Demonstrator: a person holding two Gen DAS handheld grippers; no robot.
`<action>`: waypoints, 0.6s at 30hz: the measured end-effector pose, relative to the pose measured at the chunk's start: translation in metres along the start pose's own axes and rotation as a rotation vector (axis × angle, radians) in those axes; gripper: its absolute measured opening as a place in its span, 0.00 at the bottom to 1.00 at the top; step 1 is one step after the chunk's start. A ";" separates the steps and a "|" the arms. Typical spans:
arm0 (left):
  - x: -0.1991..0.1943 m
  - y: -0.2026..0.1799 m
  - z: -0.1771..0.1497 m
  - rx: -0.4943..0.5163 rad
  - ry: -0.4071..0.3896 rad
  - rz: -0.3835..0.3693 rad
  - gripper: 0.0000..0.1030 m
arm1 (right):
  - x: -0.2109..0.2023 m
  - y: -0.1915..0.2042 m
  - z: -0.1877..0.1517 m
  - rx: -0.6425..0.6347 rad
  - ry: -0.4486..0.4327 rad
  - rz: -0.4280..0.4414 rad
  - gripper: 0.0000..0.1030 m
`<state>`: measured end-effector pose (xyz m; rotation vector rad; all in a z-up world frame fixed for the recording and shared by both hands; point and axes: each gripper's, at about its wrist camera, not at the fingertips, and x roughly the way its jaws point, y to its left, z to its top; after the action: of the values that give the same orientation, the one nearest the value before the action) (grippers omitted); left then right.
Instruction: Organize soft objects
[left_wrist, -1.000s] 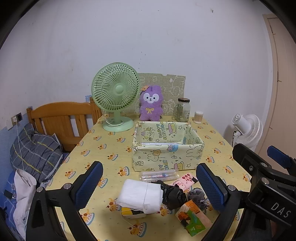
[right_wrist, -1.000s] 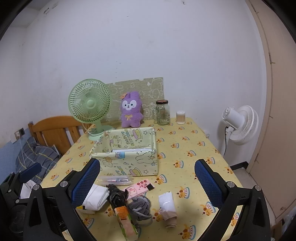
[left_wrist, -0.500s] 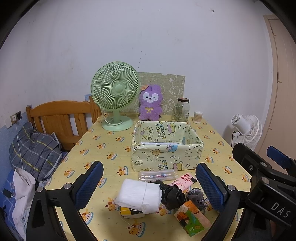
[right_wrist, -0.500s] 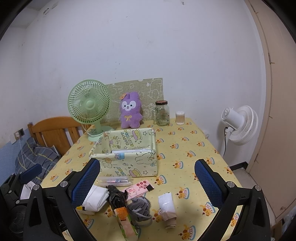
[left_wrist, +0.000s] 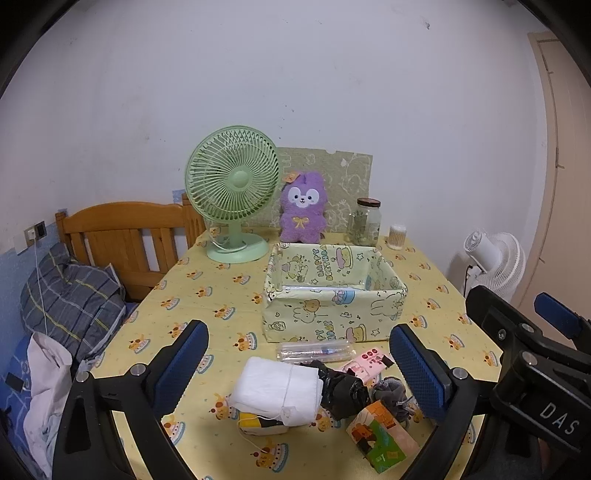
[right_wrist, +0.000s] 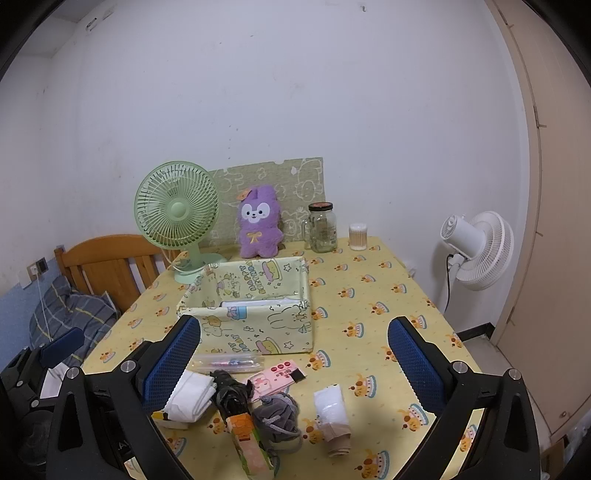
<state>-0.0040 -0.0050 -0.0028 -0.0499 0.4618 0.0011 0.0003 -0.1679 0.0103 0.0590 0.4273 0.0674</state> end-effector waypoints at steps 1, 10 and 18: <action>0.000 -0.001 -0.001 -0.003 0.001 -0.005 0.96 | -0.001 -0.001 -0.001 0.001 -0.003 0.002 0.99; 0.006 -0.011 -0.014 -0.010 0.028 -0.036 0.96 | -0.002 -0.009 -0.012 -0.001 -0.008 -0.012 0.99; 0.013 -0.025 -0.032 -0.011 0.041 -0.037 0.96 | 0.001 -0.022 -0.028 0.002 0.000 -0.038 0.98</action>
<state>-0.0064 -0.0315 -0.0355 -0.0698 0.5023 -0.0332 -0.0095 -0.1890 -0.0173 0.0534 0.4280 0.0296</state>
